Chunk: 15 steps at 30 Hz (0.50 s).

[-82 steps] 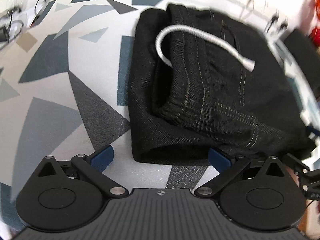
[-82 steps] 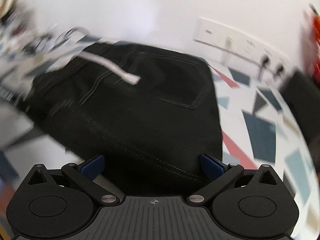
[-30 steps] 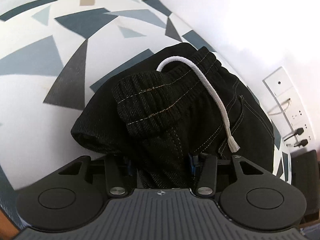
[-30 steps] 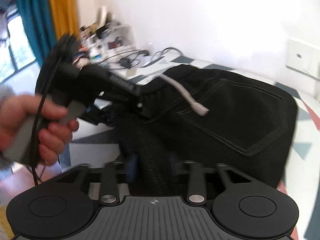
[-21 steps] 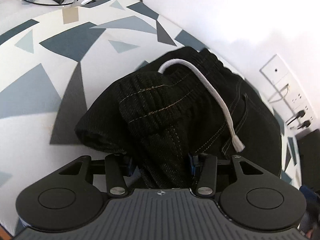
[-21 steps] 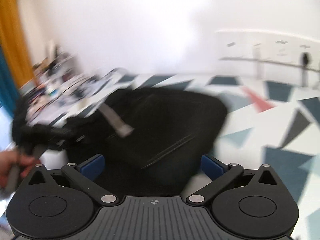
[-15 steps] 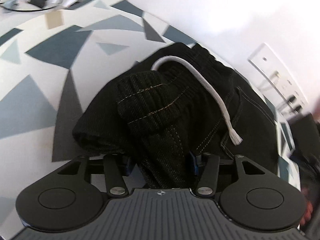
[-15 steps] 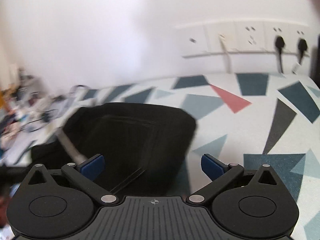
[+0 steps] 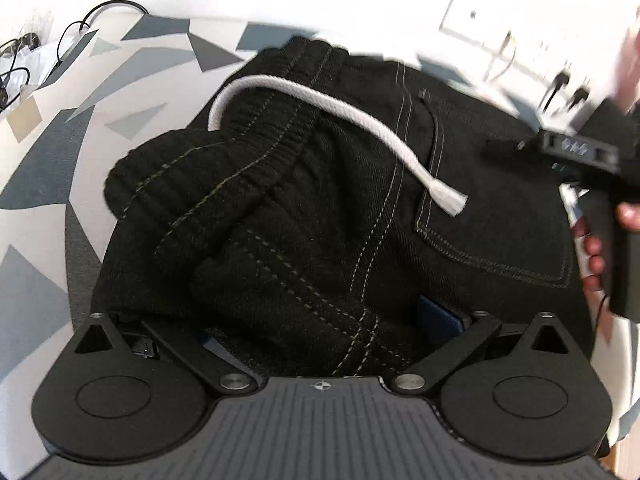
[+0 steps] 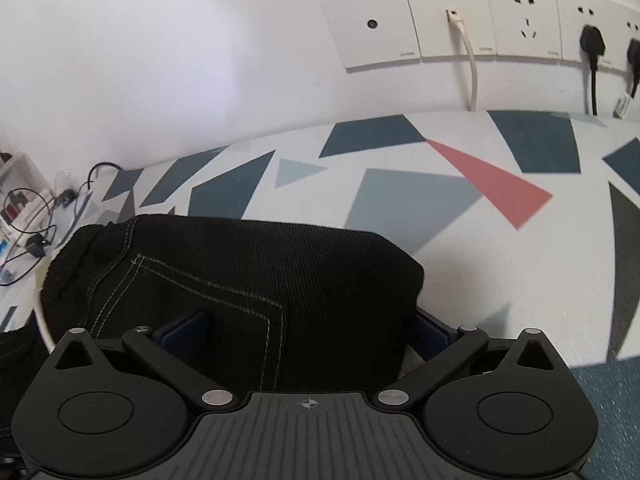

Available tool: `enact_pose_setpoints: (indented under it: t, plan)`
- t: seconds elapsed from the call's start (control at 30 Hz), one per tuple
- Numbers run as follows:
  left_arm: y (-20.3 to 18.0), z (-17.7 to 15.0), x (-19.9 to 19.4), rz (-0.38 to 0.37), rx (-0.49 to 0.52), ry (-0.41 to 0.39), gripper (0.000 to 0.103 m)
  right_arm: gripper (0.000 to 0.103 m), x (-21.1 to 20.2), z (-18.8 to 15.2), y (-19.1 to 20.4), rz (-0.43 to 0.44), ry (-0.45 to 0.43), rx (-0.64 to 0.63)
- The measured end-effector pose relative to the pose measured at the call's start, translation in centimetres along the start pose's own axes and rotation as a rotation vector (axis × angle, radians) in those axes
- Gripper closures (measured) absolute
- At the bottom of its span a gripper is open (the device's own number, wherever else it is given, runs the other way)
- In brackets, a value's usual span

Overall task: Fold clothes
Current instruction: 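Grasp the folded jeans bundle with the left gripper, then grasp the bundle with the right gripper while the left gripper holds it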

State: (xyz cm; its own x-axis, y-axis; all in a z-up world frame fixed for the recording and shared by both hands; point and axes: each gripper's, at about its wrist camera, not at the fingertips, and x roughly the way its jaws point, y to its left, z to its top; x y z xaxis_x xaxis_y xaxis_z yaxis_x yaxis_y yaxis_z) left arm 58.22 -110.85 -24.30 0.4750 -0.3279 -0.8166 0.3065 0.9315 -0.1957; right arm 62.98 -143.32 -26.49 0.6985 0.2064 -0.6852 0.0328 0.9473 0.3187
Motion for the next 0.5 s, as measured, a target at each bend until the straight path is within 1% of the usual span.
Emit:
enact_pose_setpoints:
  t: [0.13,0.17,0.2,0.23,0.27,0.3,0.37,0.4,0.43,0.5]
  plan:
    - [0.7,-0.6,-0.4,-0.037,-0.005,-0.055,0.002,0.001,0.1,0.1,-0.2,0.016,-0.02,0.009]
    - [0.8,-0.7,-0.6,-0.03,-0.006,-0.064,0.007,0.001,0.1,0.1,-0.3,0.02,-0.022,0.01]
    - [1.0,-0.9,-1.0,-0.022,-0.02,-0.078,0.017,0.001,0.1,0.1,-0.4,0.023,-0.024,0.011]
    - [1.2,-1.1,-1.4,-0.014,-0.034,-0.092,0.023,0.001,0.1,0.1,-0.3,0.023,-0.024,0.013]
    - [1.5,-1.2,-1.6,-0.013,-0.052,-0.101,0.036,0.001,0.1,0.1,-0.3,0.02,-0.024,0.015]
    - [2.1,-1.1,-1.7,-0.028,-0.077,-0.099,0.05,0.001,0.1,0.2,-0.3,0.017,-0.023,0.019]
    - [3.4,-0.9,-2.0,-0.058,-0.127,-0.095,0.06,0.001,0.3,0.3,0.1,-0.004,-0.023,0.031]
    - [4.0,-0.8,-2.1,-0.073,-0.152,-0.094,0.063,0.001,0.6,0.3,0.5,-0.02,-0.022,0.029]
    - [4.5,-0.7,-2.2,-0.082,-0.167,-0.092,0.064,0.003,0.9,0.3,1.1,-0.029,-0.02,0.011]
    - [4.4,-0.5,-2.8,-0.066,-0.148,-0.1,0.07,0.053,1.1,0.2,2.7,-0.02,-0.012,-0.032]
